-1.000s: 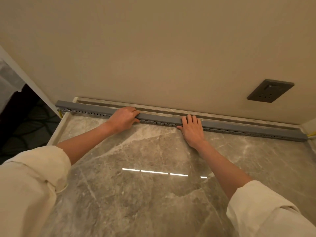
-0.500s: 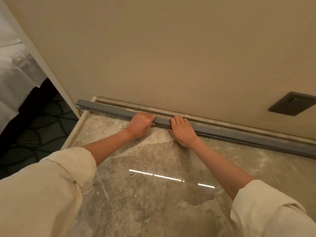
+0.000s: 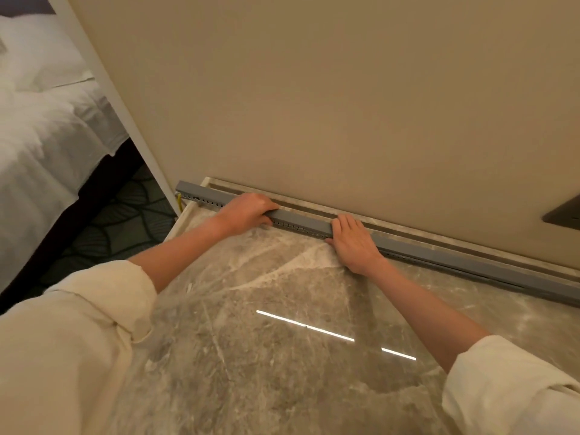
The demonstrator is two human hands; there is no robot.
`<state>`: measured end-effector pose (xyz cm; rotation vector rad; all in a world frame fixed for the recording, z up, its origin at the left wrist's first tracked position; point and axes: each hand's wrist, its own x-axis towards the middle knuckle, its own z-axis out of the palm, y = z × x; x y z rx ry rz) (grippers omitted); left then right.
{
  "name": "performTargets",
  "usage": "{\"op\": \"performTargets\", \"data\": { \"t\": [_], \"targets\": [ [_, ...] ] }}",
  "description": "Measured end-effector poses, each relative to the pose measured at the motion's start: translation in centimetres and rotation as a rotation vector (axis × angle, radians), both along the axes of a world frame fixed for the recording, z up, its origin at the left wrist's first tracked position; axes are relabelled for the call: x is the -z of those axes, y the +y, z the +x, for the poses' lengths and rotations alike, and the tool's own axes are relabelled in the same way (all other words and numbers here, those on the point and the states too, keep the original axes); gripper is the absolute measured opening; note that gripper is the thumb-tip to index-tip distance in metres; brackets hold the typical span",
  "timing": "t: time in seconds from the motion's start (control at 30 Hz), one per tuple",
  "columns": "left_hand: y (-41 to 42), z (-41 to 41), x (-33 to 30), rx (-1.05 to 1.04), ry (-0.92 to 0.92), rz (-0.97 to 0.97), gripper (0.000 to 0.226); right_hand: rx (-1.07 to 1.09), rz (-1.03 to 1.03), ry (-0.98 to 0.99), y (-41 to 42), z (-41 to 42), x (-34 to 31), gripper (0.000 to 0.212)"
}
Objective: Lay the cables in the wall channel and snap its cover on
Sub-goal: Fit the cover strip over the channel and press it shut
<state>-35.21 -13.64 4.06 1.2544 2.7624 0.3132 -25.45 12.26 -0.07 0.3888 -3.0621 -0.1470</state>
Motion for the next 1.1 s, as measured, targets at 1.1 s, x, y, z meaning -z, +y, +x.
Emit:
{"op": "performTargets", "data": {
  "t": [1.1],
  "targets": [
    [-7.5,-2.5,0.0,-0.104,0.145,-0.004,0.019,-0.032,-0.370,-0.357,-18.3,-11.7,-2.8,0.026]
  ]
}}
